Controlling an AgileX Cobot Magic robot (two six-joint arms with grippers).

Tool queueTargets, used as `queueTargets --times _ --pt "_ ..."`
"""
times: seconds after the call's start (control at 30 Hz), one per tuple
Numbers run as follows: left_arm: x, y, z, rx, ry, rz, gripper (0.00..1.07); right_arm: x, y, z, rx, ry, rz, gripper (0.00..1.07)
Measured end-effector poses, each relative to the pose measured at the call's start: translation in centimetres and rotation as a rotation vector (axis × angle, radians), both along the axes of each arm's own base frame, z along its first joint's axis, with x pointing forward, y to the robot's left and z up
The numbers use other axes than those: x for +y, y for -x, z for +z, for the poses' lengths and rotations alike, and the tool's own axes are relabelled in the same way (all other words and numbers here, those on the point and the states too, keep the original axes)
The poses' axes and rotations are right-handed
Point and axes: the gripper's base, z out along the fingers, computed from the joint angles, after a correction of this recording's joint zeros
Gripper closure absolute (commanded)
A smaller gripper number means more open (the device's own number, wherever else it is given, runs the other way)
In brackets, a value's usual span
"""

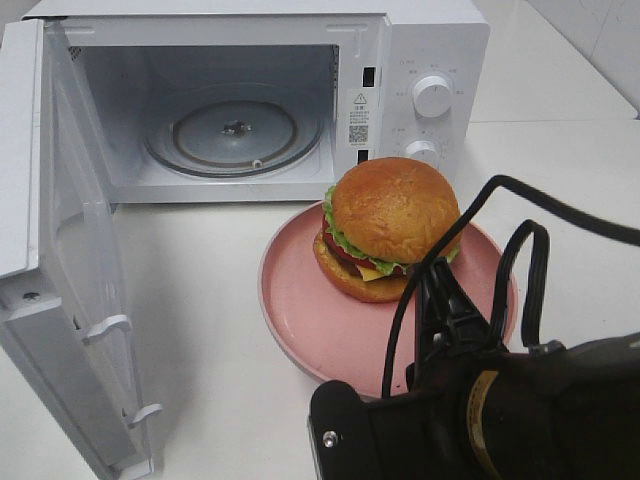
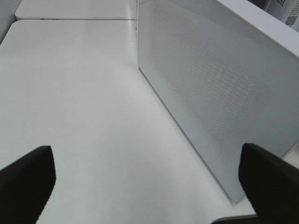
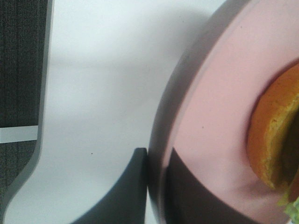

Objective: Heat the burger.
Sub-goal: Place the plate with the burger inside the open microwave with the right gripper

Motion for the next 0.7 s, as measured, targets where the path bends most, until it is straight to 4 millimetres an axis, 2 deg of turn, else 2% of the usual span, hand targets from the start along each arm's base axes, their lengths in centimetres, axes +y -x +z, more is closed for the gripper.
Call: queueTargets --times 0.7 --pt "0.0 0.0 0.0 0.0 0.0 0.0 0.07 -0.8 -3.8 -0.2 0.011 0.021 0.226 1.07"
